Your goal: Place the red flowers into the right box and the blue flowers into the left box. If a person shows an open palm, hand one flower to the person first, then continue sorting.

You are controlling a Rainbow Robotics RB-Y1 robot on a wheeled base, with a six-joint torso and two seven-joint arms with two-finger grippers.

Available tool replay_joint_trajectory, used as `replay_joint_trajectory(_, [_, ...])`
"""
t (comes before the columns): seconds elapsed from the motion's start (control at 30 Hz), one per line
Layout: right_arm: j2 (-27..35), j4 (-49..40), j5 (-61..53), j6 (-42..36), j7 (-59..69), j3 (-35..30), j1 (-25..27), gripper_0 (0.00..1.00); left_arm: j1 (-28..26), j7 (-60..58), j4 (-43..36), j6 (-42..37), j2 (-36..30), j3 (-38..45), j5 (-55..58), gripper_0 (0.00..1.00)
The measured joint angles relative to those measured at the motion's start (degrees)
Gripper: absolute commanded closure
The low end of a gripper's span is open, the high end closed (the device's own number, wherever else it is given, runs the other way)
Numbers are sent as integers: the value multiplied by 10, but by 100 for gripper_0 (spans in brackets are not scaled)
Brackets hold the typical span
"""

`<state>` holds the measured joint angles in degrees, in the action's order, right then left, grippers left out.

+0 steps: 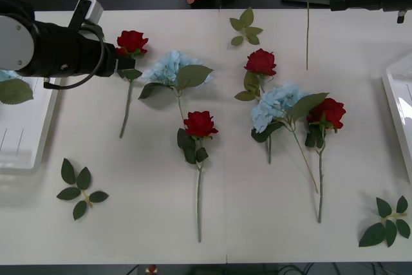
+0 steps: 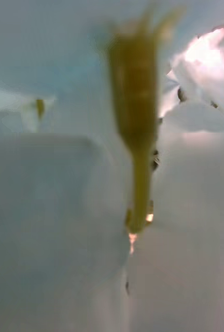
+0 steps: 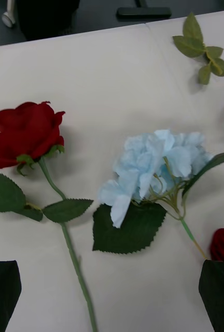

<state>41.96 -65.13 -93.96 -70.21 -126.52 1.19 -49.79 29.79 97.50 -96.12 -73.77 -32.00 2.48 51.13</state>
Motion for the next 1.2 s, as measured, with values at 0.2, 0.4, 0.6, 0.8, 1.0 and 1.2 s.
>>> replay_joint_trajectory(0.2, [-21,-141,-26,12,-4,-63,94,100,-10,14,0,-13,-15,16,29,0])
replay_joint_trajectory(0.4, [-39,-213,-55,12,-22,-70,138,100,-10,19,0,-13,-15,16,23,0])
replay_joint_trajectory(0.6, [-86,-222,-45,13,-46,-70,138,100,-10,19,0,-13,-15,16,23,0])
replay_joint_trajectory(0.8, [-142,-222,-19,49,-104,-70,119,100,-10,19,0,-13,-15,16,22,0])
replay_joint_trajectory(1.0, [-186,-222,12,85,-106,-70,75,100,-10,19,0,-13,-15,16,16,0])
replay_joint_trajectory(1.2, [-226,-222,75,109,-118,-70,32,100,-10,19,0,-13,-15,16,16,0])
